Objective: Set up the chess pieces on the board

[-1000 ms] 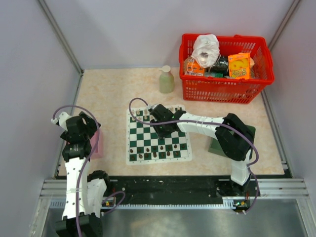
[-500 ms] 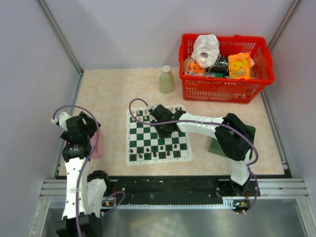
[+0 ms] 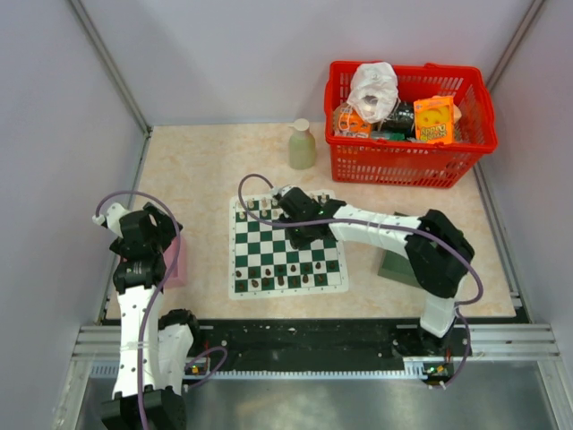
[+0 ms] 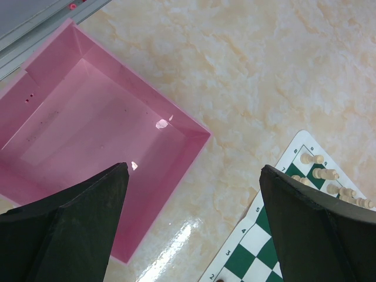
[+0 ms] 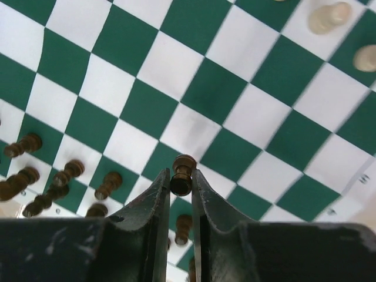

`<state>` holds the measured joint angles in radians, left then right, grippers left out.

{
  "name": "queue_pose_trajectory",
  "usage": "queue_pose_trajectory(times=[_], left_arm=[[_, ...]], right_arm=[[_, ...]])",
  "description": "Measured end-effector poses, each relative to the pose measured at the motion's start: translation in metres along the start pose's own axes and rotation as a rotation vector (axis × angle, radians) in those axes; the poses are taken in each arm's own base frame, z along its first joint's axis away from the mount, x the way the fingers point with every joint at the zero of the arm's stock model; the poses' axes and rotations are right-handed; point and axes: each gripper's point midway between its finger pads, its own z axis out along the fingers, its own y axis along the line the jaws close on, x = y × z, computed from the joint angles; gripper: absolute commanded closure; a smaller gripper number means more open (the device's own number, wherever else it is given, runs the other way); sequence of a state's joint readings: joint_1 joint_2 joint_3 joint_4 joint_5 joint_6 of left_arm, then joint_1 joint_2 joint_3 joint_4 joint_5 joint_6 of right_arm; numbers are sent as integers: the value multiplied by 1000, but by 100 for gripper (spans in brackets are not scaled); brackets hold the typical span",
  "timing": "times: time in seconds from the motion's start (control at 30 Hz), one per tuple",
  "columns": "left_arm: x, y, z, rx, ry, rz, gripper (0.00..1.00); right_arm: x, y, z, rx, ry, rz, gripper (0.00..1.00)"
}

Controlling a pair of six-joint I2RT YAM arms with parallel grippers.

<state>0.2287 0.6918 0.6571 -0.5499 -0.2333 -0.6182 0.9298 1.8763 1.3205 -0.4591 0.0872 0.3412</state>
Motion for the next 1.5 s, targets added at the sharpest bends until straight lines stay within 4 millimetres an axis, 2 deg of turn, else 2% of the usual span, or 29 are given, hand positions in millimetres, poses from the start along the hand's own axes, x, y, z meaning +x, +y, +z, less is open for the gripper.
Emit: queue_pose_trajectory(times=[0.17, 0.27, 0.37, 0.47, 0.6, 0.67, 0.9, 1.37, 1.5], left_arm=[[0, 0, 0, 0, 0, 0, 1], [0, 0, 0, 2, -2, -1, 1], [0, -1, -1, 5, 0, -1, 1], [0, -1, -1, 8, 2, -2, 1], [0, -2, 0, 9, 2, -1, 1], [0, -1, 0, 8, 3, -1, 1], [0, -3, 1, 14, 5, -2, 1], [0, -3, 1, 12, 3, -2, 1], [1, -2, 2, 10, 4, -1, 1]], right_arm=[[-10, -11, -51, 23, -116, 16, 85], [-9, -22, -82, 46, -191, 50, 85], [9, -37, -102, 74, -224, 92, 85], [35, -46, -111, 92, -211, 133, 85], [64, -47, -116, 103, -168, 160, 85], [73, -46, -117, 106, -151, 171, 85], [105, -45, -106, 132, -69, 178, 85], [120, -43, -73, 158, -5, 182, 84], [126, -45, -69, 162, 6, 187, 84]])
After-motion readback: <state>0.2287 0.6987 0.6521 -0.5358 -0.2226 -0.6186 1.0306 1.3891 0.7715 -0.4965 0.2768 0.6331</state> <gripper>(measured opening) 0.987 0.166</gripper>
